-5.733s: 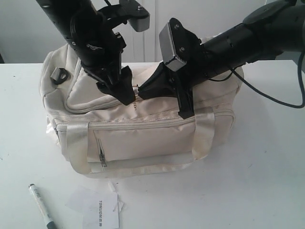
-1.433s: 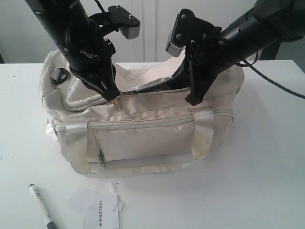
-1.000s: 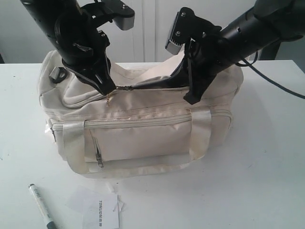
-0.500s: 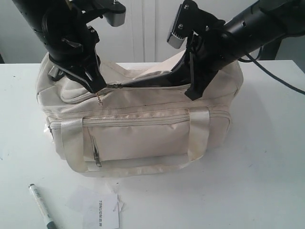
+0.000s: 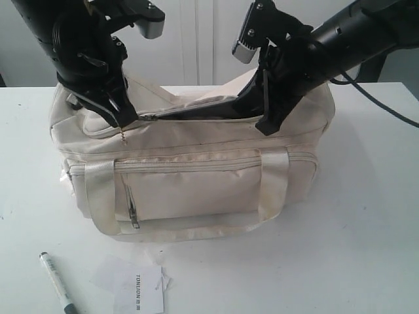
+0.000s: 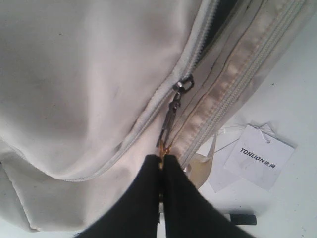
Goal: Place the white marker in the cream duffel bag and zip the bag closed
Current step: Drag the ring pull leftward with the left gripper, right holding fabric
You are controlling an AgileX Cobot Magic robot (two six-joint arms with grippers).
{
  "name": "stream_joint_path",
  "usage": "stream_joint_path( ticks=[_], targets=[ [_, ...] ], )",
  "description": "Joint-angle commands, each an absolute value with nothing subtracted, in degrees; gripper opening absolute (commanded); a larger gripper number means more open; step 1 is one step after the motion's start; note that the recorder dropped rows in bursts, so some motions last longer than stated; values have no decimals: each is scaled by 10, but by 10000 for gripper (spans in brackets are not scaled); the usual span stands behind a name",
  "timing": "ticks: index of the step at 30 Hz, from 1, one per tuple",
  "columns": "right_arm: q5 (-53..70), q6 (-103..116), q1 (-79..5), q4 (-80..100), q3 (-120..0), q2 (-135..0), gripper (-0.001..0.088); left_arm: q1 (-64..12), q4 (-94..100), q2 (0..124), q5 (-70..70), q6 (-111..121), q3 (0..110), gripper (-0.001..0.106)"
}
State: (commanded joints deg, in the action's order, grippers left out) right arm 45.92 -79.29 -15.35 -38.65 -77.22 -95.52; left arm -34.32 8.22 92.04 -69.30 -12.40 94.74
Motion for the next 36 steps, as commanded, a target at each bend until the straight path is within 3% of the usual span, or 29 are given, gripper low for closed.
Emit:
stream_joint_path(
  ticks=[36],
  targets=[
    [457, -785, -147, -375, -772, -954, 0, -301, 142, 919, -700, -117, 947, 0]
  ],
)
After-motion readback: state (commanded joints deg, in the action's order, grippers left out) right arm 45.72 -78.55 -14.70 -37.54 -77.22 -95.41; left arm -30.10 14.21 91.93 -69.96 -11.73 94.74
